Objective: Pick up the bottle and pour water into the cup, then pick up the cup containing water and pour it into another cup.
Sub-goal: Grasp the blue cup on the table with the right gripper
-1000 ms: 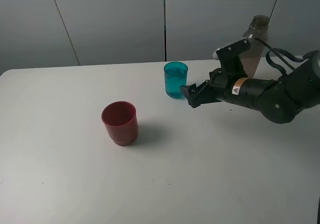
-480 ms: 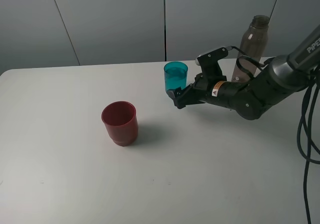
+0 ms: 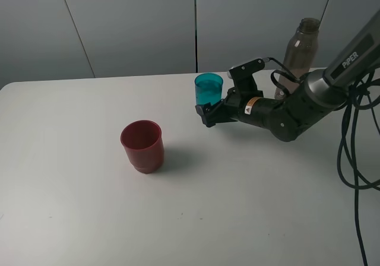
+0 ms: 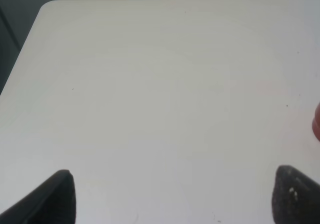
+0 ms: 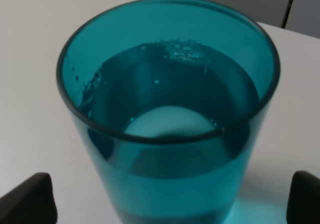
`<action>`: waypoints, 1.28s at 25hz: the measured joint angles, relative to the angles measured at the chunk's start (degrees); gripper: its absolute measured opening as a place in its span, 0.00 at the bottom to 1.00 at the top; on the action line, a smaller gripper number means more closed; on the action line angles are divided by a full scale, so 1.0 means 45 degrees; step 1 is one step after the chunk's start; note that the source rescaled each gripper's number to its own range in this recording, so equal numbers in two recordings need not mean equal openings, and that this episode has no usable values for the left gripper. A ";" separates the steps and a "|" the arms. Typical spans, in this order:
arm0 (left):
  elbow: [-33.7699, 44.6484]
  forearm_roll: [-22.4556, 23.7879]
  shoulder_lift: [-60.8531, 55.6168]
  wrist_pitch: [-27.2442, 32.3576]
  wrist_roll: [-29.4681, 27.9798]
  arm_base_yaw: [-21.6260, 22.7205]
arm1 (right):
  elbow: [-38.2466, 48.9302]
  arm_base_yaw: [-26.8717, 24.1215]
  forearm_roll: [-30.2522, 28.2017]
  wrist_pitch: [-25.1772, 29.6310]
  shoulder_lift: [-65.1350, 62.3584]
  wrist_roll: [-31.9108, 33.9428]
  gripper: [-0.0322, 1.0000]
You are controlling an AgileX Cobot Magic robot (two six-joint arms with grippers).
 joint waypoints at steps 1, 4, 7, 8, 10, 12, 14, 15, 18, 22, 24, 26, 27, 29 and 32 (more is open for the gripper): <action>0.0000 0.0000 0.0000 0.0000 0.0000 0.0000 | -0.0052 0.0000 0.0000 -0.0056 0.0031 0.0000 0.99; 0.0000 0.0000 0.0000 0.0000 0.0000 0.0000 | -0.0051 0.0000 0.0000 -0.0056 0.0081 0.0000 0.99; 0.0000 0.0000 0.0000 0.0000 0.0000 0.0000 | -0.0051 0.0000 0.0000 -0.0022 0.0081 0.0000 0.99; 0.0000 0.0000 0.0000 0.0000 0.0000 0.0000 | -0.0051 0.0000 0.0000 -0.0022 0.0081 0.0000 0.99; 0.0000 0.0000 0.0000 0.0000 0.0000 0.0000 | -0.0051 0.0000 0.0000 -0.0022 0.0081 0.0000 0.99; 0.0000 0.0000 0.0000 0.0000 0.0000 0.0000 | -0.0054 0.0000 0.0000 -0.0022 0.0081 0.0000 0.99; 0.0000 0.0000 0.0000 0.0000 0.0000 0.0000 | -0.0054 0.0000 0.0000 -0.0022 0.0081 -0.0158 0.99; 0.0000 0.0000 0.0000 0.0000 0.0000 0.0000 | -0.0054 0.0000 0.0000 -0.0022 0.0081 -0.0380 0.99; 0.0000 0.0000 0.0000 0.0000 0.0000 0.0000 | -0.0054 0.0000 0.0000 -0.0022 0.0081 -0.0587 0.99; 0.0000 0.0000 0.0000 0.0000 0.0000 0.0000 | -0.0054 0.0000 0.0000 -0.0022 0.0081 -0.0641 0.99; 0.0000 0.0000 0.0000 0.0000 0.0000 0.0000 | -0.0054 0.0000 0.0000 -0.0022 0.0081 -0.0828 0.99; 0.0000 0.0000 0.0000 0.0000 0.0000 0.0000 | -0.0054 0.0000 0.0000 -0.0022 0.0081 -0.1129 0.99; 0.0000 0.0000 0.0000 0.0000 0.0000 0.0000 | -0.0054 0.0000 0.0000 -0.0022 0.0081 -0.1303 0.99; 0.0000 0.0000 0.0000 0.0000 0.0000 0.0000 | -0.0054 0.0000 0.0000 -0.0022 0.0081 -0.1481 0.99; 0.0000 0.0000 0.0000 0.0000 0.0000 0.0000 | -0.0054 0.0000 0.0076 -0.0146 0.0081 -0.1686 0.99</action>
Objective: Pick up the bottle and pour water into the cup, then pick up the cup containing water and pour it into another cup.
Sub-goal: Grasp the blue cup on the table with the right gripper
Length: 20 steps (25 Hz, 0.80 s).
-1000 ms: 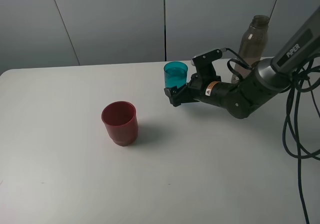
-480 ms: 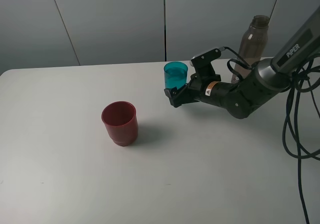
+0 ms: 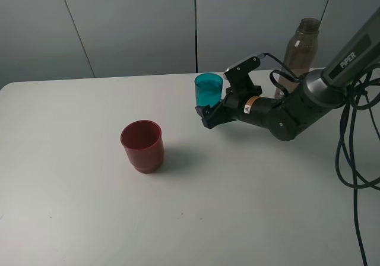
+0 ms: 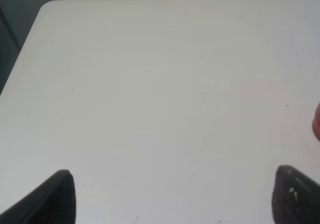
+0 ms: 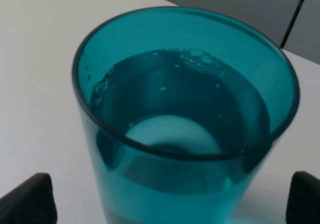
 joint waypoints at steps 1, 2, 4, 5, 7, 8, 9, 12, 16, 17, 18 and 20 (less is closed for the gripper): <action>0.0000 0.0000 0.0000 0.0000 0.0000 0.0000 | -0.0023 0.0000 0.0026 -0.0067 0.0000 -0.0008 0.99; 0.0000 0.0000 0.0000 0.0000 0.0000 0.0000 | -0.0051 0.0000 0.0053 -0.0115 0.0000 -0.0033 0.99; 0.0000 0.0000 0.0000 0.0000 0.0000 0.0000 | -0.0162 0.0000 0.0139 -0.0066 0.0000 -0.0033 0.99; 0.0000 0.0000 0.0000 0.0000 0.0000 0.0000 | -0.0217 0.0000 0.0168 -0.0023 0.0000 -0.0033 0.99; 0.0000 0.0000 0.0000 0.0000 0.0000 0.0000 | -0.0370 0.0000 0.0220 0.0005 0.0000 -0.0033 0.99; 0.0000 0.0000 0.0000 0.0000 0.0000 0.0000 | -0.0450 0.0000 0.0220 0.0020 0.0000 -0.0033 0.99; 0.0000 0.0000 0.0000 0.0000 0.0000 0.0000 | -0.0508 0.0000 0.0220 0.0039 0.0000 -0.0033 0.99; 0.0000 0.0000 0.0000 0.0000 0.0000 0.0000 | -0.0586 0.0000 0.0220 0.0150 0.0000 -0.0033 0.99; 0.0000 0.0000 0.0000 0.0000 0.0000 0.0000 | -0.0616 0.0000 0.0220 0.0145 0.0106 -0.0033 0.99; 0.0000 0.0000 0.0000 0.0000 0.0000 0.0000 | -0.0633 0.0000 0.0220 0.0125 0.0221 -0.0033 0.99; 0.0000 0.0000 0.0000 0.0000 0.0000 0.0000 | -0.0700 0.0000 0.0220 0.0087 0.0361 -0.0033 0.99; 0.0000 0.0000 0.0000 0.0000 0.0000 0.0000 | -0.0753 0.0000 0.0220 0.0087 0.0597 -0.0009 0.99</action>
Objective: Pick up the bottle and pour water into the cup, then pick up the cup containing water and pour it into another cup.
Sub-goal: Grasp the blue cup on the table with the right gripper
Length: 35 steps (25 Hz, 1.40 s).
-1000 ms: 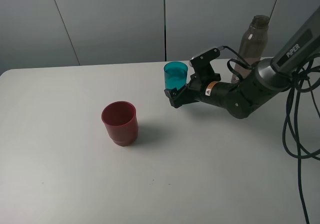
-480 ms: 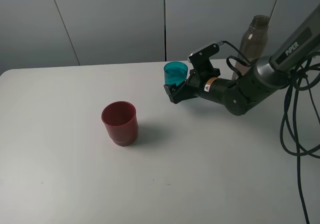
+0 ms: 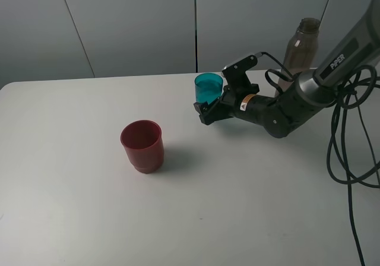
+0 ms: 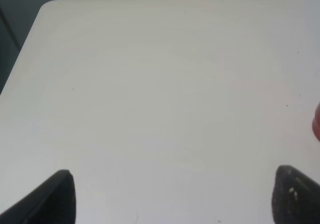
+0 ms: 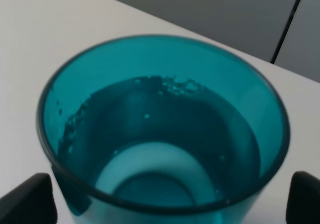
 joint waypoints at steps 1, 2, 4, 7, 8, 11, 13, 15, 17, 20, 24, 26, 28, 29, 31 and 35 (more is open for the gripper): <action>0.0000 0.0000 0.0000 0.0000 0.0000 0.0000 | -0.0071 0.0000 0.0000 0.0000 0.0094 0.0024 0.99; 0.0000 0.0000 0.0000 0.0000 0.0000 0.0000 | -0.0154 0.0000 0.0000 0.0000 0.0143 0.0048 0.99; 0.0000 0.0000 0.0000 0.0000 0.0000 0.0000 | -0.0308 0.0000 0.0000 0.0000 0.0204 0.0078 0.99; 0.0000 0.0000 0.0000 0.0000 0.0000 0.0000 | -0.0567 0.0000 0.0000 -0.0052 0.0395 0.0214 0.99; 0.0000 0.0000 0.0000 0.0000 0.0000 0.0000 | -0.0621 0.0000 0.0000 -0.0052 0.0469 0.0298 0.99; 0.0000 0.0000 0.0000 0.0000 0.0000 0.0000 | -0.0742 0.0000 0.0000 -0.0143 0.0646 0.0450 0.99; 0.0000 0.0000 0.0000 0.0000 0.0000 0.0000 | -0.0742 0.0000 0.0000 -0.0325 0.0723 0.0575 0.99; 0.0000 0.0000 0.0000 0.0000 0.0000 0.0000 | -0.0748 0.0000 0.0000 -0.0407 0.0787 0.0641 0.99; 0.0000 0.0000 0.0000 0.0000 0.0000 0.0000 | -0.0770 0.0000 0.0000 -0.0471 0.0807 0.0682 0.99; 0.0000 0.0000 0.0000 0.0000 0.0000 0.0000 | -0.0826 0.0022 0.0000 -0.0633 0.0807 0.0682 0.99; 0.0000 0.0000 0.0000 0.0000 0.0000 0.0000 | -0.1035 0.0019 -0.0051 -0.0754 0.0992 0.0896 0.99; 0.0000 0.0000 0.0000 0.0000 0.0000 0.0000 | -0.1183 0.0019 -0.0181 -0.0786 0.1139 0.1025 0.99; 0.0000 0.0000 0.0000 0.0000 0.0000 0.0000 | -0.1241 0.0019 -0.0244 -0.0786 0.1226 0.1057 0.99; 0.0000 0.0000 0.0000 0.0000 0.0000 0.0000 | -0.1261 0.0019 -0.0244 -0.0806 0.1226 0.1079 0.99; 0.0000 0.0000 0.0000 0.0000 0.0000 0.0000 | -0.1261 0.0019 -0.0244 -0.0917 0.1226 0.1079 0.99; 0.0000 0.0000 0.0000 0.0000 0.0028 0.0000 | -0.1299 0.0019 -0.0244 -0.1110 0.1226 0.1087 0.99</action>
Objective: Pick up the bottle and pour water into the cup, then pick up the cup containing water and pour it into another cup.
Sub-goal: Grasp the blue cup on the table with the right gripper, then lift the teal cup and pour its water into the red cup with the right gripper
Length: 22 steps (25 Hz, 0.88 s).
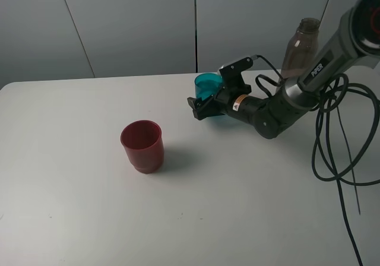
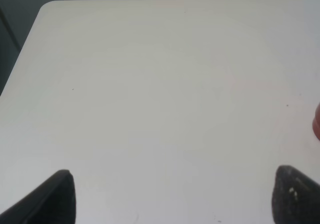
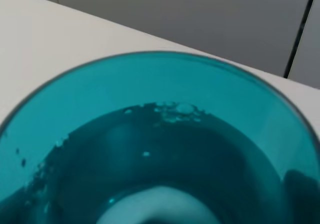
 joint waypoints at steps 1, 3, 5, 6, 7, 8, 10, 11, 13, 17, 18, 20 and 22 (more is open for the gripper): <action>0.0000 0.0000 0.0000 0.0000 0.0000 0.0000 | -0.0020 0.0000 0.0000 -0.0085 0.0000 0.0000 0.99; 0.0000 0.0000 0.0000 0.0000 0.0020 0.0000 | -0.0020 0.0000 0.0000 -0.0166 0.0000 0.0000 0.99; 0.0000 0.0000 0.0000 0.0000 0.0020 0.0000 | -0.0020 0.0000 0.0000 -0.0166 0.0000 0.0000 0.99; 0.0000 0.0000 0.0000 0.0000 0.0020 0.0000 | -0.0020 0.0000 0.0000 -0.0166 0.0000 0.0000 0.99; 0.0000 0.0000 0.0000 0.0000 0.0020 0.0000 | -0.0020 0.0000 0.0000 -0.0166 0.0000 0.0000 0.95; 0.0000 0.0000 0.0000 0.0000 -0.0003 0.0000 | -0.0020 0.0000 0.0000 -0.0166 0.0000 0.0000 0.80; 0.0000 0.0000 0.0000 0.0000 -0.0028 0.0000 | -0.0020 0.0000 0.0000 -0.0166 0.0000 0.0000 0.38; 0.0000 0.0000 0.0000 0.0000 -0.0028 0.0000 | -0.0020 0.0000 -0.0004 -0.0166 0.0000 0.0032 0.04; 0.0000 0.0000 0.0000 0.0000 -0.0028 0.0000 | -0.0020 0.0000 -0.0004 -0.0166 0.0000 0.0074 0.08; 0.0000 0.0000 0.0000 0.0000 -0.0028 0.0000 | -0.0049 0.0000 -0.0004 -0.0052 0.0000 0.0436 0.08; 0.0000 0.0000 0.0000 0.0000 -0.0028 0.0000 | -0.0049 0.0000 -0.0004 0.0018 0.0000 0.0492 0.08; 0.0000 0.0000 0.0000 0.0000 -0.0028 0.0000 | -0.0058 0.0000 -0.0004 0.0100 0.0000 0.0545 0.08; 0.0000 0.0000 0.0000 0.0000 -0.0028 0.0000 | -0.0058 0.0000 -0.0004 0.0113 -0.0023 0.0570 0.08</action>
